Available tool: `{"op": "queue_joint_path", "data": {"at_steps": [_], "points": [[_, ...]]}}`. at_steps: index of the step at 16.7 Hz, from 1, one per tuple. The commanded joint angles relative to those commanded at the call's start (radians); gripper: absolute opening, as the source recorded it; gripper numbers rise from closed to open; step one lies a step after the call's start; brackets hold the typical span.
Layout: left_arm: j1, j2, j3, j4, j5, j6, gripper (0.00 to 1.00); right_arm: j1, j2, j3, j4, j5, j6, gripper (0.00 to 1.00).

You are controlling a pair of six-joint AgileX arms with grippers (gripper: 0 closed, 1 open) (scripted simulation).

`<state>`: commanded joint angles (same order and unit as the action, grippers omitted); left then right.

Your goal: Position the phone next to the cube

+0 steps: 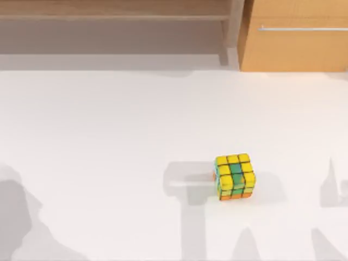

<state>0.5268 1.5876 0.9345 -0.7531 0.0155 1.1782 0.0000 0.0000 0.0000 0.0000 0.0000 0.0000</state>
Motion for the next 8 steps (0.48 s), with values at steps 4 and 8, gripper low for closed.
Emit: {"op": "queue_joint_path", "data": {"at_steps": [4,8], "points": [[0.055,0.157,0.096,-0.075,0.000,0.117,1.00,0.000,0.000,0.000,0.000,0.000,0.000,1.00],[0.061,0.172,0.106,-0.082,0.000,0.129,1.00,0.000,0.000,0.000,0.000,0.000,0.000,1.00]]}}
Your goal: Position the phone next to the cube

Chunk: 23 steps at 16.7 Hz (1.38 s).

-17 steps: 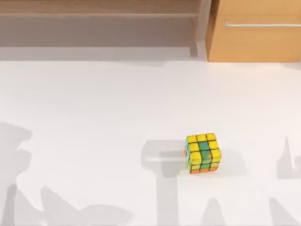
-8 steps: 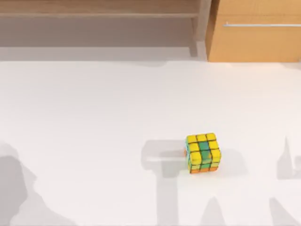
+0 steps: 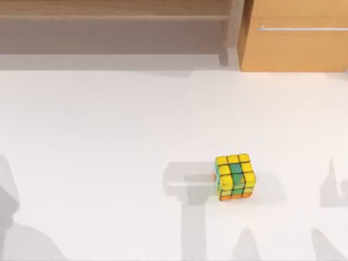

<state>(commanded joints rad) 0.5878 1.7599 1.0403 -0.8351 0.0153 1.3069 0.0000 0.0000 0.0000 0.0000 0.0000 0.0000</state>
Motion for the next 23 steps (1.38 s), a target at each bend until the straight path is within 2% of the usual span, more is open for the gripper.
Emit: {"op": "queue_joint_path", "data": {"at_steps": [4,9,13,23], "points": [[-0.003,0.012,-0.015,0.019,0.000,-0.002,1.00,0.000,0.000,0.000,0.000,0.000,0.000,1.00],[-0.001,0.080,-0.068,0.154,0.000,0.000,1.00,0.000,0.000,0.000,0.000,0.000,0.000,1.00],[-0.001,0.087,-0.074,0.162,0.000,0.000,1.00,0.000,0.000,0.000,0.000,0.000,0.000,1.00],[-0.001,0.087,-0.074,0.162,0.000,0.000,0.25,0.000,0.000,0.000,0.000,0.000,0.000,1.00]]}}
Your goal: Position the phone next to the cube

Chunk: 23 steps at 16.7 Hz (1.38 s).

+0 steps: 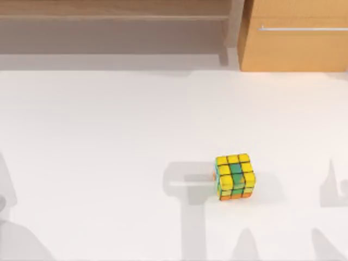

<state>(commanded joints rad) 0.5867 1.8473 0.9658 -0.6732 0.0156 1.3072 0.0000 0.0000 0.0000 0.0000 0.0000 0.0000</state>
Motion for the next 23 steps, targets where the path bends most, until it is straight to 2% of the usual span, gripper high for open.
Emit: {"op": "queue_joint_path", "data": {"at_steps": [3,4,11,18,23], "points": [[0.000,0.000,0.000,0.000,0.000,0.000,0.02,0.000,0.000,0.000,0.000,0.000,0.000,1.00],[0.000,0.000,0.000,0.000,0.000,0.000,0.00,0.000,0.000,0.000,0.000,0.000,0.000,1.00],[0.000,0.000,0.000,0.000,0.000,0.000,0.00,0.000,0.000,0.000,0.000,0.000,0.000,1.00],[-0.003,-0.071,0.048,-0.120,0.007,-0.011,0.00,0.000,0.000,0.000,0.000,0.000,0.000,1.00],[-0.011,-0.078,0.056,-0.121,0.006,-0.020,0.00,0.000,0.000,0.000,0.000,0.000,0.000,1.00]]}}
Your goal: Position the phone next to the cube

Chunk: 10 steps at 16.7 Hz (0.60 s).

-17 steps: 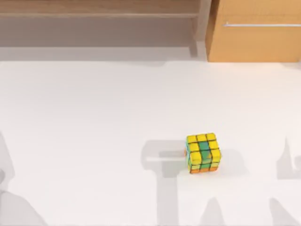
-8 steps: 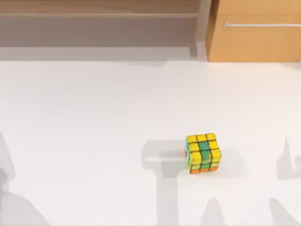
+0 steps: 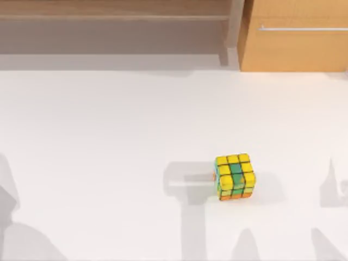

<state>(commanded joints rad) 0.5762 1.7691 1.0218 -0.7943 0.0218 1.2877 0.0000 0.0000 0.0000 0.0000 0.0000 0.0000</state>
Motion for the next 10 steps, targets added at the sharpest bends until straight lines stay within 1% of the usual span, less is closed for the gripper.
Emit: {"op": "queue_joint_path", "data": {"at_steps": [2,5,7,10], "points": [[-0.041,-0.024,0.034,-0.010,-0.007,-0.051,0.00,0.000,0.000,0.000,0.000,0.000,0.000,1.00],[-0.154,-0.044,0.102,-0.034,-0.026,-0.205,0.00,0.000,0.000,0.000,0.000,0.000,0.000,1.00],[-0.254,-0.044,0.155,-0.058,-0.040,-0.358,0.00,0.000,0.000,0.000,0.000,0.000,0.000,1.00],[-0.429,-0.028,0.236,-0.103,-0.057,-0.640,0.00,0.000,0.000,0.000,0.000,0.000,0.000,1.00]]}}
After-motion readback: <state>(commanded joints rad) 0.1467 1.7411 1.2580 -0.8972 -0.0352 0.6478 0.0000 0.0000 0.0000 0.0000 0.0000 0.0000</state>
